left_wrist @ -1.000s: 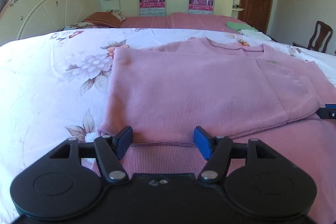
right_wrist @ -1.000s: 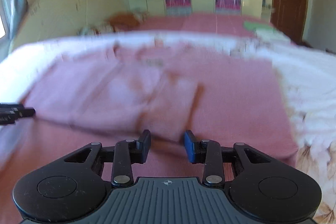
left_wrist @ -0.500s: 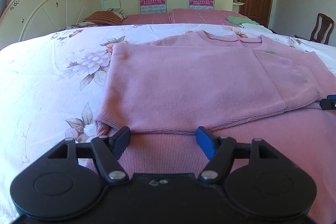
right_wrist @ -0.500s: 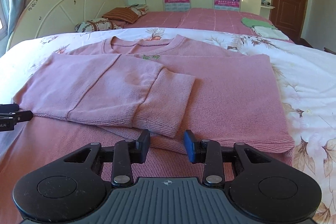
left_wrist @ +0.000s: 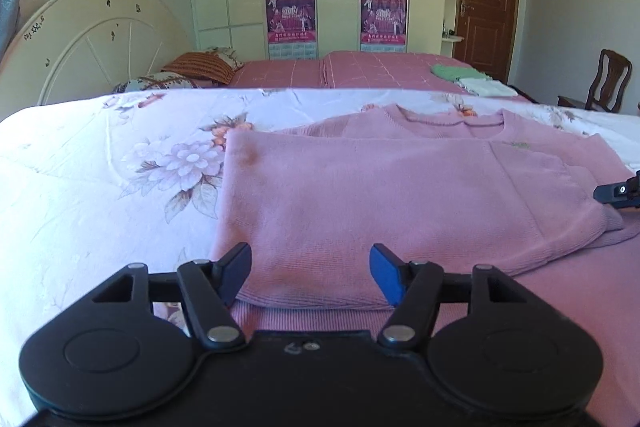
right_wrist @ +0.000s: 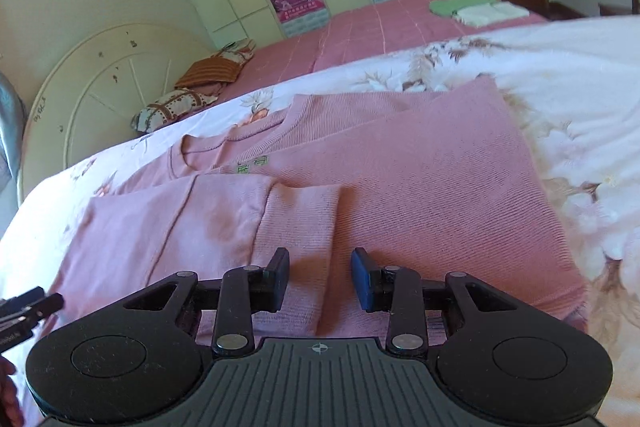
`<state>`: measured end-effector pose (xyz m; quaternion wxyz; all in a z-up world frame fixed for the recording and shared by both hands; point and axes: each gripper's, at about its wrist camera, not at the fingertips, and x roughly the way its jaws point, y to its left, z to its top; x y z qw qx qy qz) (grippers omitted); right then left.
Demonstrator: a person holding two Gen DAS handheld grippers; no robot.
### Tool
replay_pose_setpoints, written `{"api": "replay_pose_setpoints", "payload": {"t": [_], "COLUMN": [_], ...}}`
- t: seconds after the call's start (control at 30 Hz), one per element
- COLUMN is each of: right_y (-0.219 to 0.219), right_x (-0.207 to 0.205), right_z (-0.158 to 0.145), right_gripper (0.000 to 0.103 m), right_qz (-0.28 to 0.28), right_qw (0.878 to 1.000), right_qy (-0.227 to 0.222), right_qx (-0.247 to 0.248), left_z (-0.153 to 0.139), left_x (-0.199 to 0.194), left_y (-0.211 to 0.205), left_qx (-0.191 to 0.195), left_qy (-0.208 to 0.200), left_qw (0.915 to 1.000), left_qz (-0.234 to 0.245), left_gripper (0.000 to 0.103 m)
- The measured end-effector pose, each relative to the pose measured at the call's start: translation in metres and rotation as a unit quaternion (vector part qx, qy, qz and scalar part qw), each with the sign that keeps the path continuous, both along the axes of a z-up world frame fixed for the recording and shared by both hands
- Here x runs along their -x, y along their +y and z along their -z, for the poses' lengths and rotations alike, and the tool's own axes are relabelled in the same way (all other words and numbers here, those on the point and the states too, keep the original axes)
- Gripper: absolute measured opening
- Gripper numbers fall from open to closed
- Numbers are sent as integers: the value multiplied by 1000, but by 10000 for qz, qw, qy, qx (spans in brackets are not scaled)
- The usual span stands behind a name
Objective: Fold small clothes
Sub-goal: 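Grasp the folded sleeve cuff with the right gripper and pull it toward the collar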
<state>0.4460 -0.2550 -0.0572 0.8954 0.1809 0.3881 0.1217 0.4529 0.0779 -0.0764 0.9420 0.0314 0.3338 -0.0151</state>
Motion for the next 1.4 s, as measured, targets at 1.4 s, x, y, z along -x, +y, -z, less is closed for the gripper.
{"api": "replay_pose_setpoints", "payload": {"t": [1.4], "right_y": [51], "right_x": [-63], "right_z": [9], "right_gripper": [4], "right_qz": [-1208], "right_qw": [9758], "right_qy": [-910], "right_qx": [1580], "left_z": [14], "left_x": [-136], "left_y": [17], "left_qx": [199], "left_qy": [485], "left_qw": [9983], "left_qz": [254], "left_gripper": [77]}}
